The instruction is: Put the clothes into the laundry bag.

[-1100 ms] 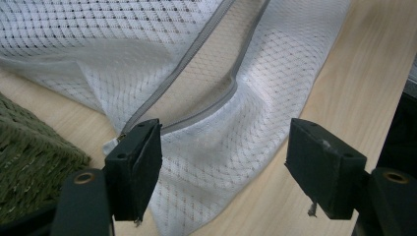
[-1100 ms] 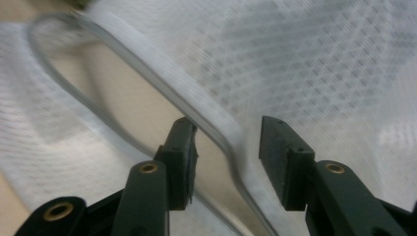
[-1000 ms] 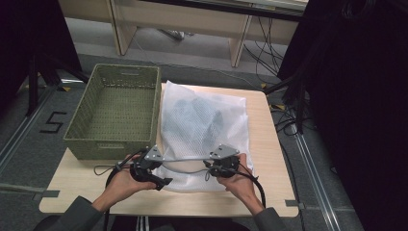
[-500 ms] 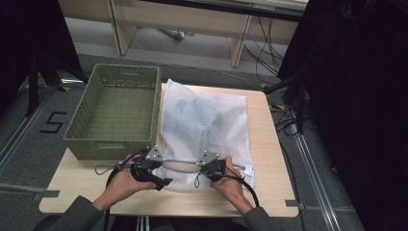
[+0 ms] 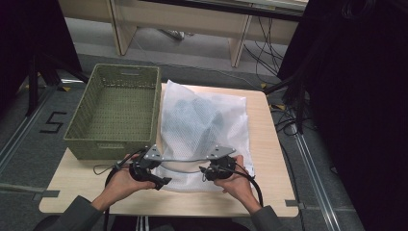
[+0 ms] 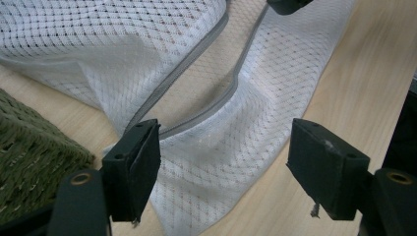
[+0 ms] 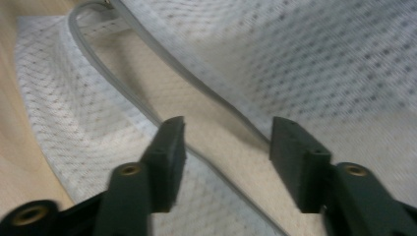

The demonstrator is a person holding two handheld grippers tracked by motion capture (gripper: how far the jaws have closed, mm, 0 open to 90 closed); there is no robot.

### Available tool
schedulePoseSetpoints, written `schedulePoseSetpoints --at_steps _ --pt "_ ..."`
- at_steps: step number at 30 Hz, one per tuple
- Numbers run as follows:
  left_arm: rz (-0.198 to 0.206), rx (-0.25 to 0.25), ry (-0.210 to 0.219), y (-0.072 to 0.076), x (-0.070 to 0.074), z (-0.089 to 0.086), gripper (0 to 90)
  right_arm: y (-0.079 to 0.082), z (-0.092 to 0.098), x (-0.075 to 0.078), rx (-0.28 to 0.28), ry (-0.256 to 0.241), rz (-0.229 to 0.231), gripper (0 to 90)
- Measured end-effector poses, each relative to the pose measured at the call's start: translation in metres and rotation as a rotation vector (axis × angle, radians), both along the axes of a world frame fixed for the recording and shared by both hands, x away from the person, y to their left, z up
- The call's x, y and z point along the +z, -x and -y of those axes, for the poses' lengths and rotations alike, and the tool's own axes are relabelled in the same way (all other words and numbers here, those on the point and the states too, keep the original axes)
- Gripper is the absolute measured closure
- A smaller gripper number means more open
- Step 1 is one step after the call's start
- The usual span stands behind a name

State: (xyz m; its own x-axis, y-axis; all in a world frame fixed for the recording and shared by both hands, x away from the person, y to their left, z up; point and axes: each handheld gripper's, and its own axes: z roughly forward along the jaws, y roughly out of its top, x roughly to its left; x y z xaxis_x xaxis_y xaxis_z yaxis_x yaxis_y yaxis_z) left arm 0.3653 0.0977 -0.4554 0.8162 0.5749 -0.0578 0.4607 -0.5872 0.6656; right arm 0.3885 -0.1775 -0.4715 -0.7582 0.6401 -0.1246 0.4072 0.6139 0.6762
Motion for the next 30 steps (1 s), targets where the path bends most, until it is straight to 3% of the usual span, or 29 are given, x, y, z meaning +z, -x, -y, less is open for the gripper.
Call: schedulePoseSetpoints --at_steps 5,8,10,12,17,19,20,21,24,27,28,30 --pt "0.001 -0.001 0.003 0.000 0.001 -0.001 27.3 -0.005 0.010 0.001 -0.061 -0.059 -0.021 35.4" --pt "0.005 -0.003 0.008 0.001 0.002 -0.001 27.3 -0.006 0.018 0.008 -0.087 -0.108 -0.057 34.0" --pt "-0.001 0.003 0.012 0.002 0.002 0.000 27.3 -0.006 0.024 0.011 -0.105 -0.134 -0.059 32.9" --pt "0.008 -0.022 0.003 0.001 0.003 -0.001 27.2 -0.008 0.031 0.013 -0.110 -0.173 -0.041 32.1" --pt "0.009 -0.011 0.014 0.003 0.004 -0.002 26.6 -0.004 0.042 0.019 -0.175 -0.247 -0.091 30.0" --pt "0.001 0.006 0.034 0.005 0.003 -0.003 25.9 -0.004 0.048 0.020 -0.169 -0.249 -0.082 29.2" --pt "0.002 0.003 0.036 0.005 0.004 -0.004 25.7 -0.002 0.049 0.020 -0.183 -0.253 -0.099 28.8" --pt "0.007 0.000 0.029 0.005 0.004 -0.004 25.2 -0.002 0.052 0.020 -0.168 -0.241 -0.077 28.4" --pt "0.012 0.011 0.038 0.007 0.005 -0.005 21.9 0.003 0.054 0.019 -0.158 -0.260 -0.092 27.4" --pt "0.015 0.012 0.043 0.009 0.005 -0.007 20.8 0.008 0.054 0.019 -0.155 -0.260 -0.075 26.1" --pt "0.016 0.007 0.044 0.009 0.006 -0.008 20.8 0.010 0.054 0.020 -0.146 -0.260 -0.101 25.1" --pt "0.016 0.014 0.048 0.012 0.006 -0.008 20.8 0.014 0.053 0.020 -0.146 -0.259 -0.086 22.4"
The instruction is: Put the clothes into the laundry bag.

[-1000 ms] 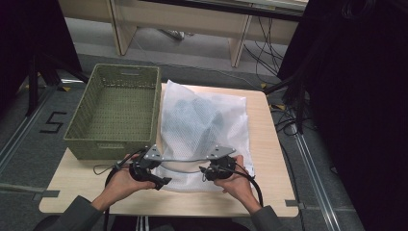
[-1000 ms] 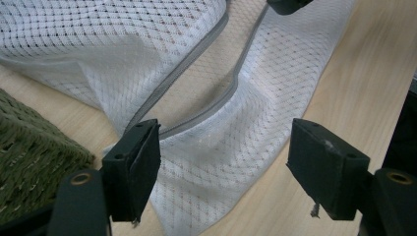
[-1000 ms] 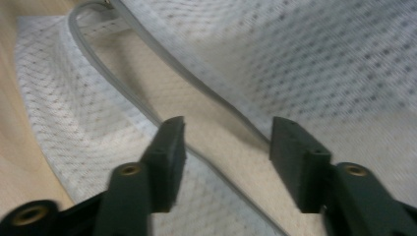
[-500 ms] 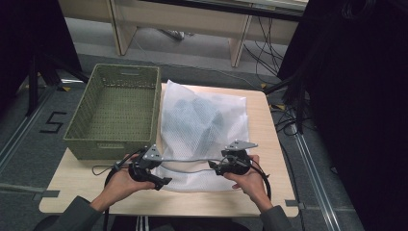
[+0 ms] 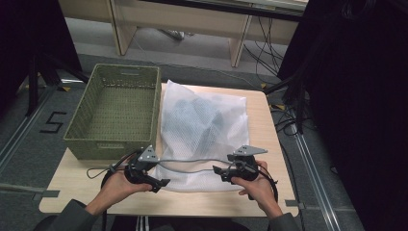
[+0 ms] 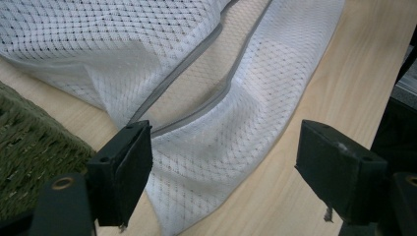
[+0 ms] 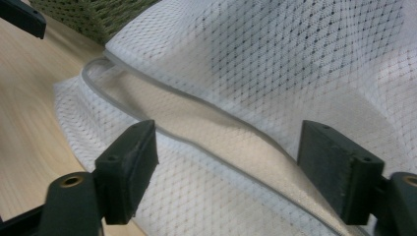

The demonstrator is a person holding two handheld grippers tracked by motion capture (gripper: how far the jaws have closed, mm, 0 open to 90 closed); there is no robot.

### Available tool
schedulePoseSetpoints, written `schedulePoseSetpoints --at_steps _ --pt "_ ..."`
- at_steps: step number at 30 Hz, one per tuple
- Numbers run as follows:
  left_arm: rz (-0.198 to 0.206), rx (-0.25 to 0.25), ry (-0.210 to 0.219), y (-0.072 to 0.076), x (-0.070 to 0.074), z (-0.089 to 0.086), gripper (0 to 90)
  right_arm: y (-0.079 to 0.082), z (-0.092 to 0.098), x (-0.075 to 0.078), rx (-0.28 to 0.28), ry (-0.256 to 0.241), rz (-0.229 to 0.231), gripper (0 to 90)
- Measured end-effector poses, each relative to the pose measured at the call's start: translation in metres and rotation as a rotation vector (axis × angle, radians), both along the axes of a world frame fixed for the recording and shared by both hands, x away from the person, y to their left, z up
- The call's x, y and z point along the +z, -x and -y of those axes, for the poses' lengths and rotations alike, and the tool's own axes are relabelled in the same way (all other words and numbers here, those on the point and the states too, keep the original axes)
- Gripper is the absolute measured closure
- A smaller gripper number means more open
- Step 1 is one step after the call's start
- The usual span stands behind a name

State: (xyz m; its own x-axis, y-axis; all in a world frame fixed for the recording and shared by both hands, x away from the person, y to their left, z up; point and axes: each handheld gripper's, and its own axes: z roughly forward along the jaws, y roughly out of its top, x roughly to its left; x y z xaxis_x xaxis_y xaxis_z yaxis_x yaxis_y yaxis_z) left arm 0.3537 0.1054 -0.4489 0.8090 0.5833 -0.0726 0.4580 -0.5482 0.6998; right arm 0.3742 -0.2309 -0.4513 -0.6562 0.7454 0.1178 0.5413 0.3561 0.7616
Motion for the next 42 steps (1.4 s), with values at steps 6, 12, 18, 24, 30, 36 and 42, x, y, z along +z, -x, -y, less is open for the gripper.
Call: schedulePoseSetpoints --at_steps 6,12,18,24,30,36,42 --pt "0.004 -0.014 0.014 0.006 0.000 -0.001 17.3 0.014 -0.003 0.000 -0.008 -0.018 -0.002 17.4" --pt "0.005 -0.009 0.019 0.014 0.000 0.001 17.1 0.027 -0.001 0.000 0.025 0.018 0.007 18.2" --pt "0.013 -0.028 0.008 0.027 -0.002 0.005 17.1 0.041 0.002 -0.001 0.022 0.030 0.014 17.2" --pt "0.015 -0.042 -0.017 0.039 -0.006 0.010 17.0 0.057 0.004 -0.001 0.028 0.041 0.006 16.6" --pt "0.011 -0.063 -0.045 0.043 -0.011 0.018 17.0 0.063 0.002 -0.003 0.057 0.071 0.016 17.4" --pt "0.024 -0.061 -0.037 0.042 -0.011 0.018 17.0 0.062 0.002 -0.004 0.053 0.078 0.004 17.8" --pt "0.016 -0.050 -0.033 0.042 -0.012 0.018 17.0 0.061 0.003 -0.005 0.060 0.081 0.008 17.9"
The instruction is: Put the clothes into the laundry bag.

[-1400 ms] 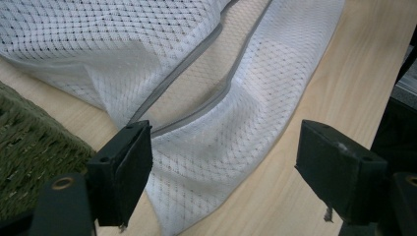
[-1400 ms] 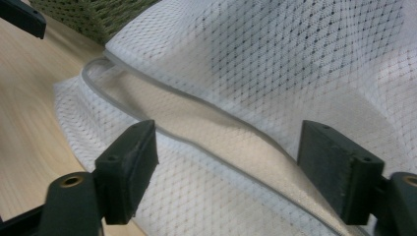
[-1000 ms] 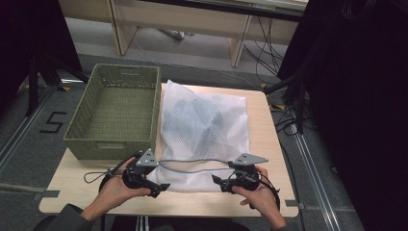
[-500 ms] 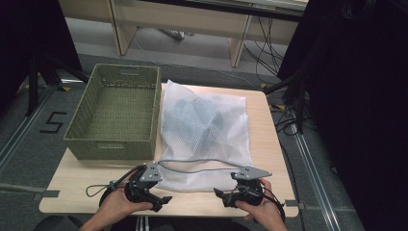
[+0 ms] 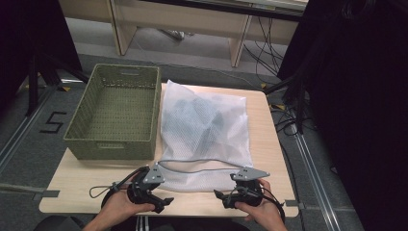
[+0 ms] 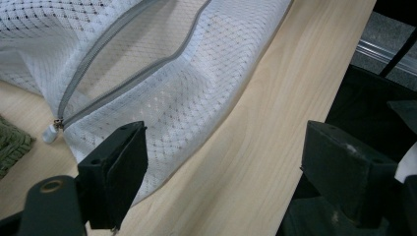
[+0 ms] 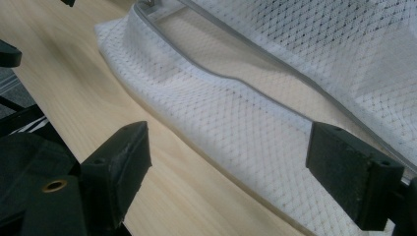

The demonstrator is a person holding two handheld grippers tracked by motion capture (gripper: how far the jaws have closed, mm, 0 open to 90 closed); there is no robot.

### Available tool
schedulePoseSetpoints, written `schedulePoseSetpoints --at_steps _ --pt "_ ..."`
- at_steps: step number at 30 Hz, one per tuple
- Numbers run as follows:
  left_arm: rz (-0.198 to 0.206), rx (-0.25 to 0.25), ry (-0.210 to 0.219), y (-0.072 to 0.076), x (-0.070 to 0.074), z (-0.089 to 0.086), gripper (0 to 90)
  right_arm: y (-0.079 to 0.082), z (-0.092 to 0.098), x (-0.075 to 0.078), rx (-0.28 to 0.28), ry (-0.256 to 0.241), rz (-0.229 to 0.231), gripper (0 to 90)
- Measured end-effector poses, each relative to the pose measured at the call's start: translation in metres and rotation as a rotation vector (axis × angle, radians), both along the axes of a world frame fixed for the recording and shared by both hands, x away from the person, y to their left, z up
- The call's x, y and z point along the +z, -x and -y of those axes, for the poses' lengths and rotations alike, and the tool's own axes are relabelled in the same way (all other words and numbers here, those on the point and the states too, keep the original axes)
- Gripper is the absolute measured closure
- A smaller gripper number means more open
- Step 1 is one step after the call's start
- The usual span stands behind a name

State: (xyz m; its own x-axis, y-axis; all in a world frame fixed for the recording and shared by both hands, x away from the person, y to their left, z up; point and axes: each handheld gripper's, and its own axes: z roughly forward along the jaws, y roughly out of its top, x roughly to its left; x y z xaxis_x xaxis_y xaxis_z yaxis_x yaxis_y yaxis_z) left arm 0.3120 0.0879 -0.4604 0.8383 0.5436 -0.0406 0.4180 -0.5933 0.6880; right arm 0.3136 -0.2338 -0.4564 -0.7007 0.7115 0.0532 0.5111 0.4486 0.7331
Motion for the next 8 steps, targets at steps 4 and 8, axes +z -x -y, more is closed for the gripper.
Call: schedulePoseSetpoints --at_steps 4,8 --pt "0.008 -0.002 -0.004 -0.0006 0.0010 -0.0011 17.0 0.0000 0.0007 0.0007 -0.005 0.003 -0.012 18.1" --pt "0.011 -0.005 -0.003 -0.0019 0.0015 -0.0023 17.0 -0.0007 0.0021 0.0004 0.003 0.010 -0.002 18.3"
